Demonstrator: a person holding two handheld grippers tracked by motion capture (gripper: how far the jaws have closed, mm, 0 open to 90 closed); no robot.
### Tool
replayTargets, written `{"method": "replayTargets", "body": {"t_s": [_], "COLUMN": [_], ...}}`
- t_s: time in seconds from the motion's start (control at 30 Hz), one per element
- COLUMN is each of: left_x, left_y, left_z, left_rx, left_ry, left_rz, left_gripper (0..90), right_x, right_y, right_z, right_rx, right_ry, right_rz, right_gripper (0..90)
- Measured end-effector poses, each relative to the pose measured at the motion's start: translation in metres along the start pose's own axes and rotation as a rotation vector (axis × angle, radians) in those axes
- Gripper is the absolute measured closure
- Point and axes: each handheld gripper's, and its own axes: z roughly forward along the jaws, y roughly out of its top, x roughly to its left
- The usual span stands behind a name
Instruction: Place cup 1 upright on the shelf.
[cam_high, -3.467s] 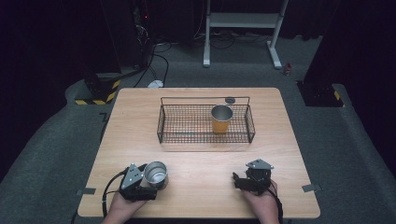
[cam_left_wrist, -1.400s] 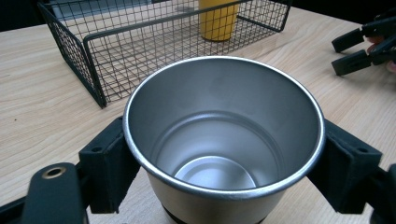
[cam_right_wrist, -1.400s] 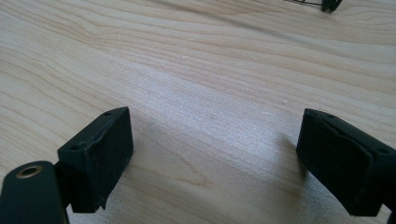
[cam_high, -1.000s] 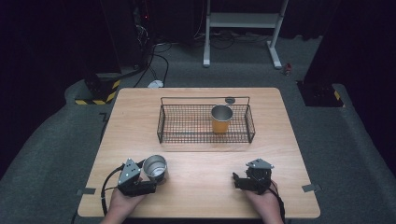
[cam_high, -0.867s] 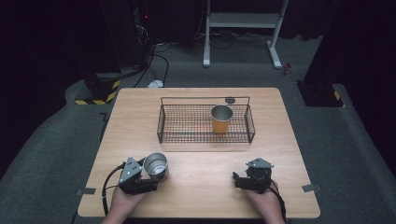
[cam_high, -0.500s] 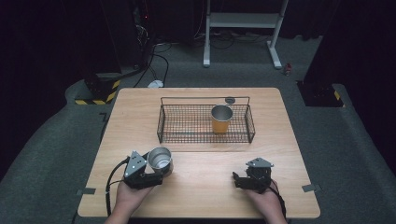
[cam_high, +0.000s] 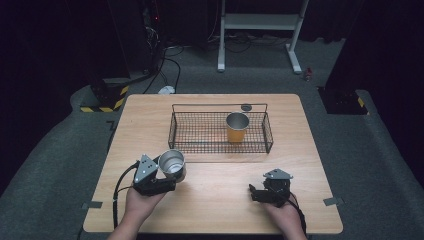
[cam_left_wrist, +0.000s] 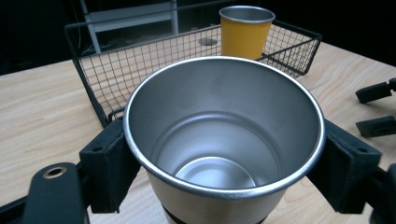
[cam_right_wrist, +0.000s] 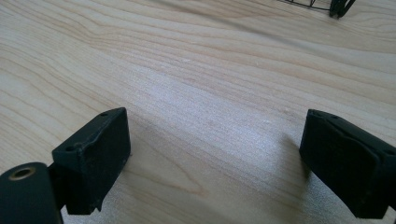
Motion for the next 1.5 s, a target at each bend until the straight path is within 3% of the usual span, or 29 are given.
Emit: {"method": "replayTargets", "body": {"t_s": [0.37,1.5], "left_x": [0.004,0.009], "left_y": [0.013,0.047], "left_z": [0.007,0.048], "left_rx": [-0.029,-0.04], "left_ry": [-0.011,-0.004], "left_rz": [-0.015,-0.042], "left_gripper": [18.8,18.8], "right_x": [0.0,0.0], "right_y": [0.0,0.0], "right_z": [0.0,0.0], "right_rx": [-0.002,-0.001], "right_ry": [-0.006,-0.004], "right_rz": [-0.002,-0.001], "right_gripper": [8.7,8.6]}}
